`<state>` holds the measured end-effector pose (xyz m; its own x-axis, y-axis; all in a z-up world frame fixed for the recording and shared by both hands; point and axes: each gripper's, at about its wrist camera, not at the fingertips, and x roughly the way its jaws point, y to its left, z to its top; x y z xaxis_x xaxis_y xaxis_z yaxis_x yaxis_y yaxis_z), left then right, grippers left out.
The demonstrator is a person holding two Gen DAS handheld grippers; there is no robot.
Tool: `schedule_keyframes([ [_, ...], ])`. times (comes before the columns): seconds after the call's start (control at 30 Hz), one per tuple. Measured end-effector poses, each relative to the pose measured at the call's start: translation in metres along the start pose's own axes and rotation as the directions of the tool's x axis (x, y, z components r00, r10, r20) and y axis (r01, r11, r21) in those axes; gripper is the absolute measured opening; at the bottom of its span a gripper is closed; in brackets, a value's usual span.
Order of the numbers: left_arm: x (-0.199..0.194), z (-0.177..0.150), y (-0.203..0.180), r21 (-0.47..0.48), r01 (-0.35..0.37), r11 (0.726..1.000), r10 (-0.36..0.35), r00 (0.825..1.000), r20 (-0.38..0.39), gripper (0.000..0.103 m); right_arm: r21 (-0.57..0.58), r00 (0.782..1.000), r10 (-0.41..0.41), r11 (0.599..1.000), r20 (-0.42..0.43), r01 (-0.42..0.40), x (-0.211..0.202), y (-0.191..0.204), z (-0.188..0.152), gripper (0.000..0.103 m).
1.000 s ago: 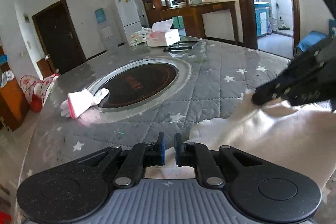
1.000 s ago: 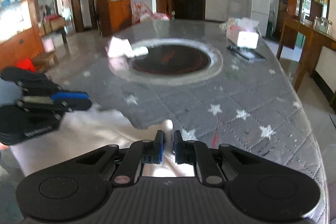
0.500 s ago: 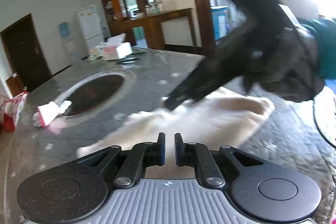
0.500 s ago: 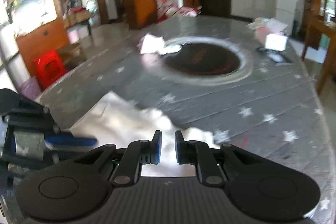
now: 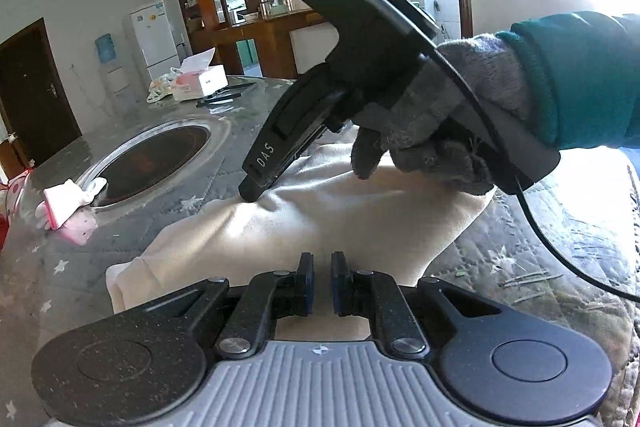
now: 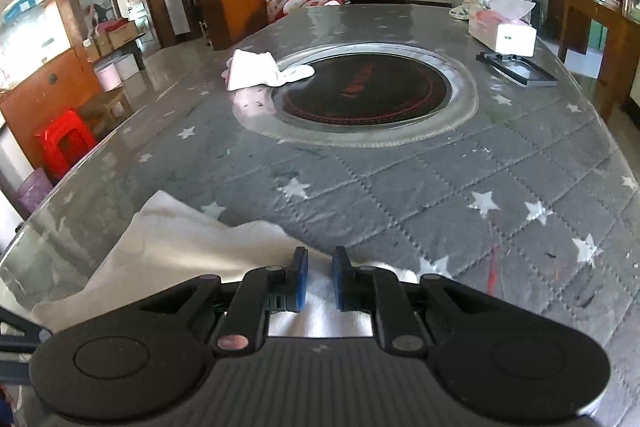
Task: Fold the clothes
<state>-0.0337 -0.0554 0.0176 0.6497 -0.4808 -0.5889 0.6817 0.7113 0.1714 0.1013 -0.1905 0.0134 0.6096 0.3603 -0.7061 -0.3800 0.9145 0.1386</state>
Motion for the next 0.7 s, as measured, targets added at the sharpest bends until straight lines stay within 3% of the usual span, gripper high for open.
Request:
schedule_keyframes([
  [0.3, -0.002, -0.002, 0.005, -0.041, -0.001, 0.999, 0.002, 1.0, 0.014, 0.017, -0.149, 0.997, 0.082, 0.985, -0.008, -0.082, -0.022, 0.033, -0.002, 0.013],
  [0.53, -0.004, -0.005, 0.007, -0.069, 0.0, 0.998, 0.001, 1.0, 0.017, 0.018, -0.121, 0.998, 0.061, 0.991, -0.029, -0.064, 0.01, 0.037, 0.008, 0.013],
  [0.7, -0.004, -0.005, 0.012, -0.104, 0.004, 0.995, -0.003, 1.0, 0.015, 0.019, -0.099, 0.997, 0.077, 0.992, -0.027, -0.08, 0.011, 0.034, 0.014, 0.013],
])
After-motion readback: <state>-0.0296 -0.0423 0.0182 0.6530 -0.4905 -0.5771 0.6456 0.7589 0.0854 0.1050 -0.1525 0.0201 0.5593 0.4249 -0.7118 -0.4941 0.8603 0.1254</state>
